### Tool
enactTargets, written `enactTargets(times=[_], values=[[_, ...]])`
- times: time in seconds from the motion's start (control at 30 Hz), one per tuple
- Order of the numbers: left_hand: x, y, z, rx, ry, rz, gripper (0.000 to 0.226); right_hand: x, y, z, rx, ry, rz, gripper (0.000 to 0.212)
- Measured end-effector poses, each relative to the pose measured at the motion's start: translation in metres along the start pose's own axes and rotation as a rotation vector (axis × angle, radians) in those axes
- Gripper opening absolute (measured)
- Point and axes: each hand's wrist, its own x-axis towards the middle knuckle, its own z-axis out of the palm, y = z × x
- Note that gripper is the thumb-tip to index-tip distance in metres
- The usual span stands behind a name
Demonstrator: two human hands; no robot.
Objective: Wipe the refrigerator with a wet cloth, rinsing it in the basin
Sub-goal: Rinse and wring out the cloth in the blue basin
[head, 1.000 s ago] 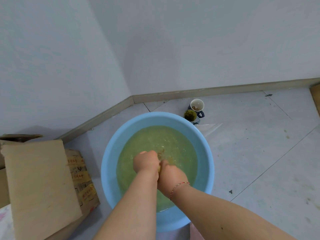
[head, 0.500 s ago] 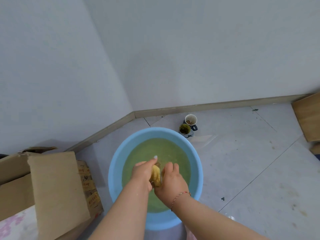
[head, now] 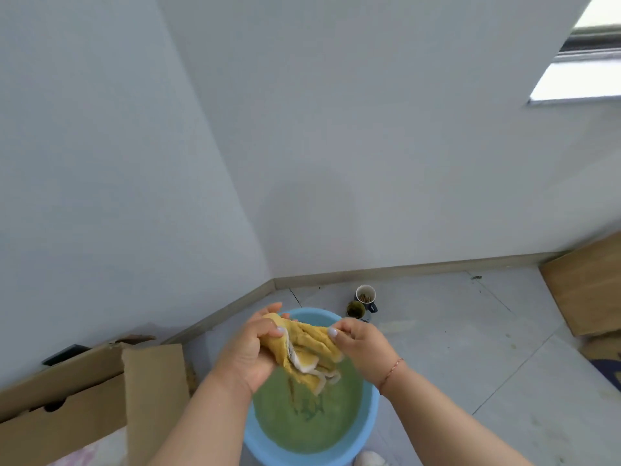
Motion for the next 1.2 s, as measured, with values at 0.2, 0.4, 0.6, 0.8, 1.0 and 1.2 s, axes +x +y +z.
enactTargets(times=[0.2,0.4,0.6,0.8,1.0,1.2], values=[[-0.044,0.023,0.03,0.367,-0.136,0.101,0.058,-0.015,-0.073,-0.047,0.101,0.21,-0.072,0.029],[-0.084,0.043,0.064,0.839,-0.302,0.231,0.058,-0.044,-0.136,-0.069,0.456,0.051,-0.043,0.018],[-0.12,0.061,0.102,0.75,-0.549,0.242,0.052,-0.081,-0.178,-0.08,0.51,0.004,-0.122,0.023],[-0.15,0.067,0.123,0.714,-0.435,0.478,0.03,-0.118,-0.175,-0.097,0.662,-0.153,-0.29,0.044],[-0.188,0.074,0.137,0.908,-0.438,0.638,0.033,-0.155,-0.177,-0.116,0.282,0.065,-0.264,0.056],[-0.234,0.071,0.163,0.969,-0.503,0.735,0.034,-0.208,-0.173,-0.121,0.826,-0.256,-0.388,0.062]])
